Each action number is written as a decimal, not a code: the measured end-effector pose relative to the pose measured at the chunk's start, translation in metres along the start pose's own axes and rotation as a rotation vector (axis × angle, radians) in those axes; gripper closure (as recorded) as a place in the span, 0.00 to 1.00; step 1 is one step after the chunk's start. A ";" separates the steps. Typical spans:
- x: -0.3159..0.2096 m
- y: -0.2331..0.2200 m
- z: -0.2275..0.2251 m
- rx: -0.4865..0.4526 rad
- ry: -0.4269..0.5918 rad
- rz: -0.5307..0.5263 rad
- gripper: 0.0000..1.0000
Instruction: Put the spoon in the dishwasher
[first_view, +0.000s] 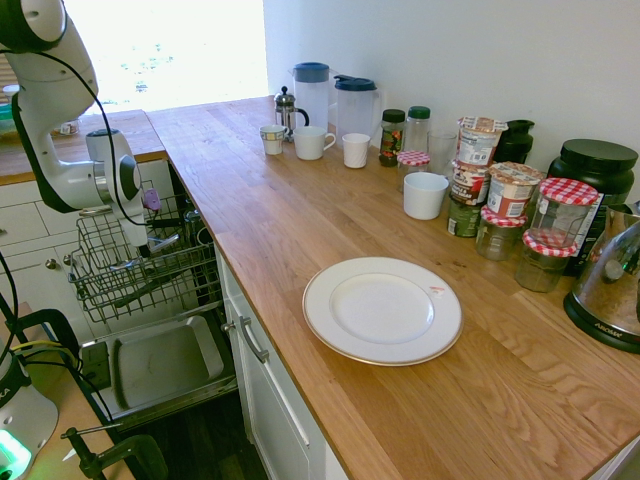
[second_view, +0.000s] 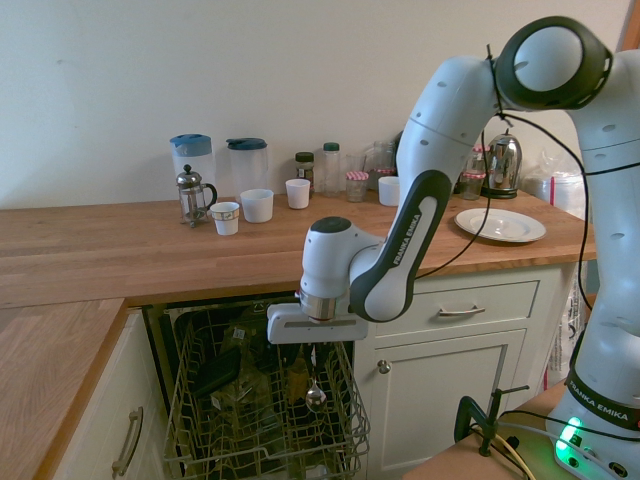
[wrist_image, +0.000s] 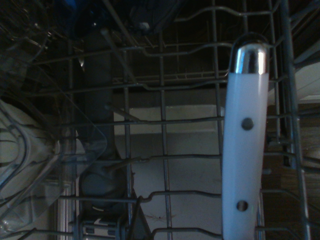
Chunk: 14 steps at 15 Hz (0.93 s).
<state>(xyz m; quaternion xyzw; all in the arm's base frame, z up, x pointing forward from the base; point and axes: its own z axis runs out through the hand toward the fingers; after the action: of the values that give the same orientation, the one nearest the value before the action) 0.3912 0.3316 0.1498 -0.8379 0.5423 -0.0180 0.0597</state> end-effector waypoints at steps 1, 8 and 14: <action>0.001 -0.003 0.009 -0.006 -0.003 0.006 1.00; 0.000 -0.013 0.030 -0.018 -0.017 0.019 0.00; 0.001 -0.015 0.032 -0.019 -0.022 0.016 0.00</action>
<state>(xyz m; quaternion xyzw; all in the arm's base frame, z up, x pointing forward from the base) 0.4078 0.3392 0.1198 -0.8341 0.5486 -0.0033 0.0579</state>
